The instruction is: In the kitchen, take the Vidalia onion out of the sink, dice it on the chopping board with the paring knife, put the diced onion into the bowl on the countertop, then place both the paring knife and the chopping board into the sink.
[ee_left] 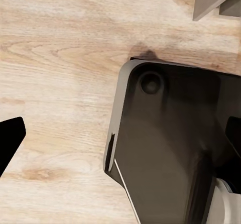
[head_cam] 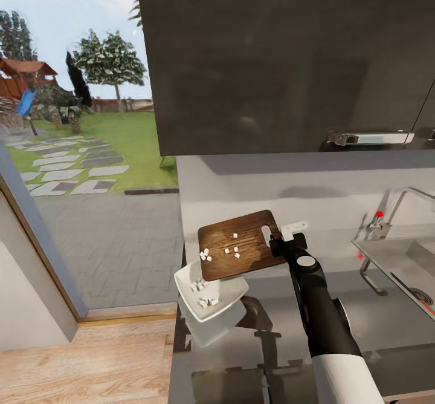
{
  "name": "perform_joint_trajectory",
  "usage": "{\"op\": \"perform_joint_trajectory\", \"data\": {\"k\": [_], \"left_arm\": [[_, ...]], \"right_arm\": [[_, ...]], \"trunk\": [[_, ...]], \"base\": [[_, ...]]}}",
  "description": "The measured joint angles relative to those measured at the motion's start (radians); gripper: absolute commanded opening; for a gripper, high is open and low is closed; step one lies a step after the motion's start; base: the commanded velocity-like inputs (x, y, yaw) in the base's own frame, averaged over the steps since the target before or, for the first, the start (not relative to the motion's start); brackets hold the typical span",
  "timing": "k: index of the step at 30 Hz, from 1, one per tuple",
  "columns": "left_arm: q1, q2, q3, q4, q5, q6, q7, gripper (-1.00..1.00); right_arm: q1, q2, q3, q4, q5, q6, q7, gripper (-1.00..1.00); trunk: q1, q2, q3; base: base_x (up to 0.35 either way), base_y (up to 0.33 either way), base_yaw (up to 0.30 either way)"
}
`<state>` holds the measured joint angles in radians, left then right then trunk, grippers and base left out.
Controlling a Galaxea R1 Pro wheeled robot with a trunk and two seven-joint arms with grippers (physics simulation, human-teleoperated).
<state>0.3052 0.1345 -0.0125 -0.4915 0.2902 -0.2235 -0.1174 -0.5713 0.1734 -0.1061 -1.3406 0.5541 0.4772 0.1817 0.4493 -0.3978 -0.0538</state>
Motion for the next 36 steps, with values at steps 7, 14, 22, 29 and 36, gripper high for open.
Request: {"op": "perform_joint_trajectory", "data": {"k": [7, 14, 22, 29, 36], "left_arm": [[0.000, 0.000, 0.000, 0.000, 0.000, 0.000, 0.000, 1.00], [0.000, 0.000, 0.000, 0.000, 0.000, 0.000, 0.000, 1.00], [0.000, 0.000, 0.000, 0.000, 0.000, 0.000, 0.000, 1.00], [0.000, 0.000, 0.000, 0.000, 0.000, 0.000, 0.000, 1.00], [0.000, 0.000, 0.000, 0.000, 0.000, 0.000, 0.000, 1.00]], "right_arm": [[0.000, 0.000, 0.000, 0.000, 0.002, 0.001, 0.001, -1.00], [0.000, 0.000, 0.000, 0.000, 0.004, 0.003, 0.001, -1.00], [0.000, 0.000, 0.001, 0.000, 0.005, 0.004, 0.001, -1.00], [0.000, -0.004, 0.002, 0.000, 0.005, 0.007, 0.001, -1.00], [0.000, -0.003, 0.002, 0.000, 0.057, 0.008, 0.000, -1.00]], "trunk": [[0.000, 0.000, 0.000], [0.000, 0.000, 0.000], [0.000, 0.000, 0.000], [0.000, 0.000, 0.000], [0.000, 0.000, 0.000]], "base": [[0.000, 0.000, 0.000], [0.000, 0.000, 0.000], [0.000, 0.000, 0.000], [0.000, 0.000, 0.000], [0.000, 0.000, 0.000]]}}
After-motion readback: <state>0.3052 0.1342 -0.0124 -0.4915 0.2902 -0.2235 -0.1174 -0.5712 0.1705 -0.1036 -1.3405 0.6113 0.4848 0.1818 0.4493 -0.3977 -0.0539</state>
